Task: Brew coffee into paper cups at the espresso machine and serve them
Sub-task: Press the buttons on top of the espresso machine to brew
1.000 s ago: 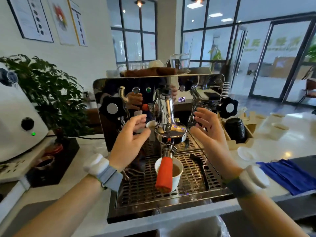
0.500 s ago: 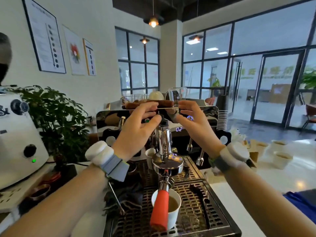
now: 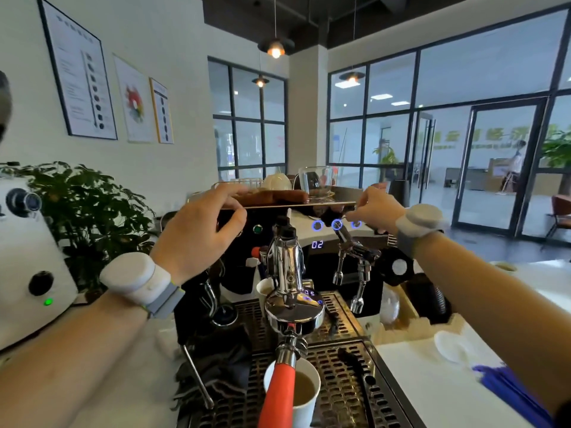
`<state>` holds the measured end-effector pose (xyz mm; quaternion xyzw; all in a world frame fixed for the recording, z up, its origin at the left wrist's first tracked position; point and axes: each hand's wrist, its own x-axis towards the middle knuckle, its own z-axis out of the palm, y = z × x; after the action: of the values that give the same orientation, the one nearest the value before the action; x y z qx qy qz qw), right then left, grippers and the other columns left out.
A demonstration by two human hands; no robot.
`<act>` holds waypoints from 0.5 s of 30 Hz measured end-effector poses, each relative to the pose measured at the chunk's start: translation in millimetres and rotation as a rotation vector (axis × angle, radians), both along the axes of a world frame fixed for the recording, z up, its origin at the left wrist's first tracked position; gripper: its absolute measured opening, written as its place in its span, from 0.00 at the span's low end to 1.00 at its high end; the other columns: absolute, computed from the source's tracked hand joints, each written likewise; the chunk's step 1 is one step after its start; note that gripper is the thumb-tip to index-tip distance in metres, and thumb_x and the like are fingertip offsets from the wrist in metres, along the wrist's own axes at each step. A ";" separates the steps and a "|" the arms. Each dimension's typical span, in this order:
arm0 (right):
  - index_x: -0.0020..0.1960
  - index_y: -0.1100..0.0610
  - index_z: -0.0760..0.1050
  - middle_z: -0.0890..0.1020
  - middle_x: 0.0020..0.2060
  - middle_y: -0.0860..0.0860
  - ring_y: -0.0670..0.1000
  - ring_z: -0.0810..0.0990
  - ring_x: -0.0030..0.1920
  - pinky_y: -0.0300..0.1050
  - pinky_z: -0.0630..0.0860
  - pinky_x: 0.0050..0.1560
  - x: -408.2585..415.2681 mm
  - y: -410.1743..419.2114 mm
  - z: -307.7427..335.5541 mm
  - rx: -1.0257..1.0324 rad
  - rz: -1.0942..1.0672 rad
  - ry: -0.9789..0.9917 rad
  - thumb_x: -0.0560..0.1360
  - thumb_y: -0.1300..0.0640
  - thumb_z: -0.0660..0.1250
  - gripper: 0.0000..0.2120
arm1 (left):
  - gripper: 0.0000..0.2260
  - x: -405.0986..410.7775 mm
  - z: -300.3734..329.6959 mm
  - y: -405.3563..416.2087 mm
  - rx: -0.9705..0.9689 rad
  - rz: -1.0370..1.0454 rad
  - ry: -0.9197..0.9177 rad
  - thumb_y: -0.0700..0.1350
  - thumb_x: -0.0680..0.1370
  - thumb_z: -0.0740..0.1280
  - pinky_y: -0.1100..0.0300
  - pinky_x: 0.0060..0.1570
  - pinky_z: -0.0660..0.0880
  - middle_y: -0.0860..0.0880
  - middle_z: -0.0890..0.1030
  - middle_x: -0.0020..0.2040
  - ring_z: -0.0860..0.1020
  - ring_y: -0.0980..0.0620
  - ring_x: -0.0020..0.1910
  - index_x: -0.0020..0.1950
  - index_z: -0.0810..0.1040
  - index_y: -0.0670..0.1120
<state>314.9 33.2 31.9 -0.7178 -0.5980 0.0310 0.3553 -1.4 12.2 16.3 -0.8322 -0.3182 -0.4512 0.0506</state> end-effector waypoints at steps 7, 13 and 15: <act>0.31 0.54 0.68 0.74 0.32 0.51 0.57 0.78 0.41 0.54 0.78 0.50 16.2 18.5 2.4 -0.212 -0.120 -0.204 0.66 0.48 0.74 0.16 | 0.15 1.0 -4.3 5.6 0.061 0.048 0.004 0.50 0.78 0.62 0.69 0.40 0.68 0.61 0.79 0.48 0.75 0.66 0.43 0.65 0.71 0.53; 0.32 0.56 0.66 0.75 0.40 0.55 0.57 0.76 0.43 0.50 0.75 0.46 8.9 14.4 3.2 -0.196 -0.137 -0.221 0.68 0.54 0.75 0.18 | 0.14 0.7 -7.0 5.4 0.046 0.053 -0.009 0.51 0.78 0.62 0.54 0.46 0.75 0.62 0.78 0.47 0.77 0.54 0.51 0.64 0.72 0.55; 0.32 0.56 0.66 0.75 0.40 0.55 0.57 0.77 0.44 0.50 0.75 0.47 6.8 12.1 2.2 -0.184 -0.144 -0.229 0.69 0.55 0.74 0.17 | 0.13 0.7 -8.3 6.4 0.060 0.070 0.004 0.51 0.78 0.62 0.59 0.40 0.72 0.61 0.78 0.47 0.76 0.55 0.47 0.63 0.72 0.55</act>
<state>321.7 45.3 34.2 -0.7871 -0.5762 -0.0219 0.2191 -0.7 18.6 8.0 -0.8196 -0.3333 -0.4567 0.0922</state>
